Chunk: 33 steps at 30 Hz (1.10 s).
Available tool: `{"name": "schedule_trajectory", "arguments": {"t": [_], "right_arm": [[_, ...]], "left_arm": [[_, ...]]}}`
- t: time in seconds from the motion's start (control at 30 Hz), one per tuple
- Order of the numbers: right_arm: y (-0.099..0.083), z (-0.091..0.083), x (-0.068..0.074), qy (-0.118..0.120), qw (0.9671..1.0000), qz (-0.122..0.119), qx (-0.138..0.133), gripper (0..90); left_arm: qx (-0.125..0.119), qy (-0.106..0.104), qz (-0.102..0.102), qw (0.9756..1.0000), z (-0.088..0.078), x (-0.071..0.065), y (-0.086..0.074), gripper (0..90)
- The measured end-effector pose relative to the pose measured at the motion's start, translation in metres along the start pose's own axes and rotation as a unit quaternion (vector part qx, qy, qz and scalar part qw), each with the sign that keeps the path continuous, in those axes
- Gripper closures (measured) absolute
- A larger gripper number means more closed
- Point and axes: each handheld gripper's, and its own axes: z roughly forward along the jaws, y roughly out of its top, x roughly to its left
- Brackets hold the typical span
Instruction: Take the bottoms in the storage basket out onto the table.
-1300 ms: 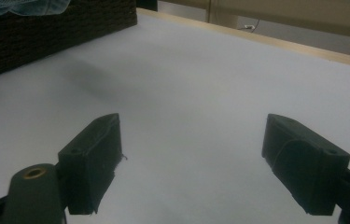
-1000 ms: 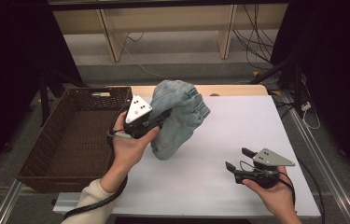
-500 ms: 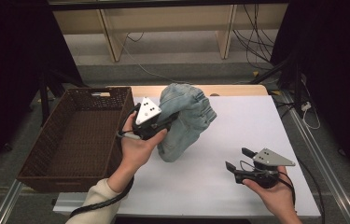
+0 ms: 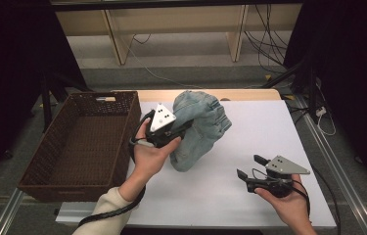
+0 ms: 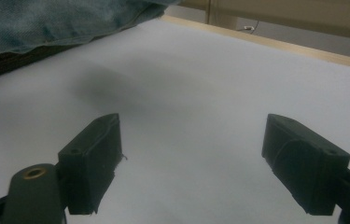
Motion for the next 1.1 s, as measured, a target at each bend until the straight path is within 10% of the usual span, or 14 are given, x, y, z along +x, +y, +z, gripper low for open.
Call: {"name": "schedule_trajectory", "arguments": {"t": [0.63, 1.1], "right_arm": [[0.0, 0.0, 0.0, 0.0, 1.0, 0.001, 0.0, 20.8], [0.0, -0.001, 0.0, 0.0, 1.0, 0.001, 0.0, 20.8]], "left_arm": [[0.028, -0.04, 0.013, 0.9987, 0.026, -0.021, -0.021, 71.4], [0.095, -0.041, 0.032, 0.9942, 0.054, -0.034, -0.062, 67.2]]}}
